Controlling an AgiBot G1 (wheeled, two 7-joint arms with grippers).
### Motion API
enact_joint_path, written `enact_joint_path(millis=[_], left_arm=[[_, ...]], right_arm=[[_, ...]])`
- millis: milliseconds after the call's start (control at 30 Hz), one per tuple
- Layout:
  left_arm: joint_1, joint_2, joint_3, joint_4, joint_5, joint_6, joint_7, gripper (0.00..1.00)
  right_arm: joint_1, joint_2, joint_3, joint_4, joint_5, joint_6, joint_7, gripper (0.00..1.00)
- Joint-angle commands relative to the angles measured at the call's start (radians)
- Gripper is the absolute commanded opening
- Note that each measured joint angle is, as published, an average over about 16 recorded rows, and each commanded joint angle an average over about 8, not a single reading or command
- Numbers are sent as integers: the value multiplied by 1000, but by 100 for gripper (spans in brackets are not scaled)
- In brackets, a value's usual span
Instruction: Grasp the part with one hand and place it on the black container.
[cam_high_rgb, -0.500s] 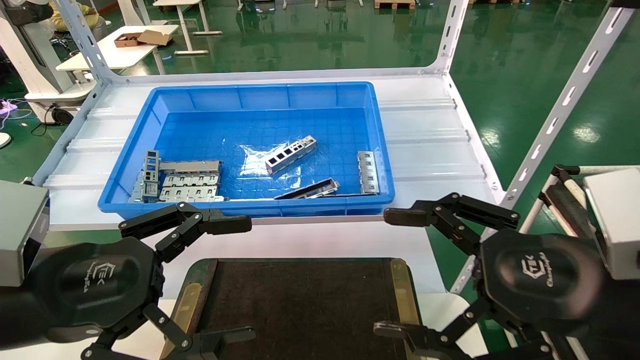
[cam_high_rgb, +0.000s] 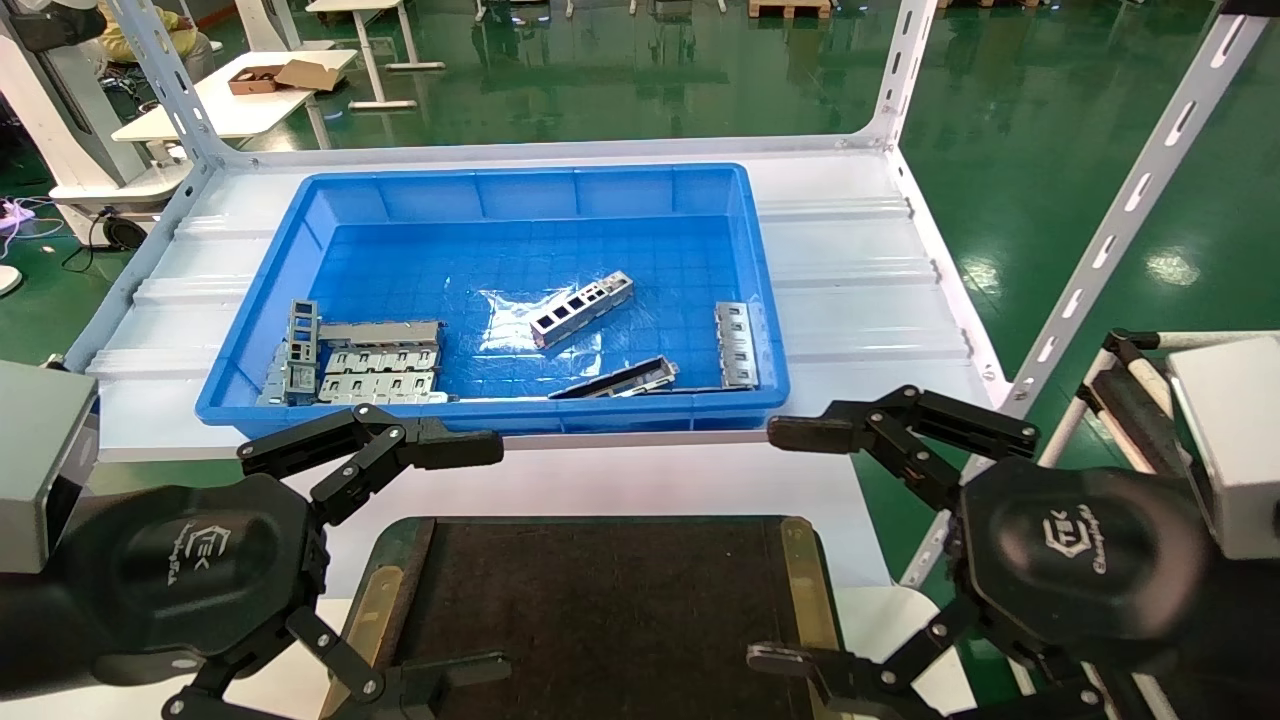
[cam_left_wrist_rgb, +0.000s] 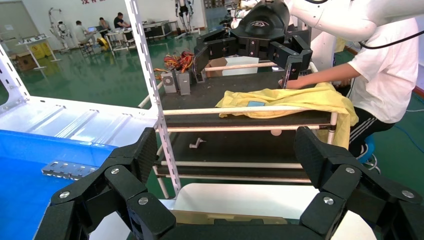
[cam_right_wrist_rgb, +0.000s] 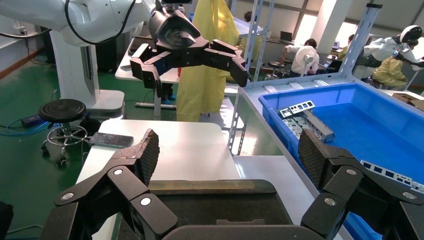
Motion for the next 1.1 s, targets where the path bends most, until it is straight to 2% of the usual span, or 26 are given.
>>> enact_joint_path(millis=[33,667,900,1100], left_arm=[[0,0,0,0,0,0,0,100],[-5,2,2,3,13,-11,4,100],[-32,24,11,17,74,-66,24,100],[-88,74,33,62,160,-137,47,100]], right_arm=[[0,0,0,0,0,0,0,100],[0,0,0,0,0,0,0,100],[0,0,0,-1,0,0,0,100],[1,0,-1,-1,0,0,0,100]])
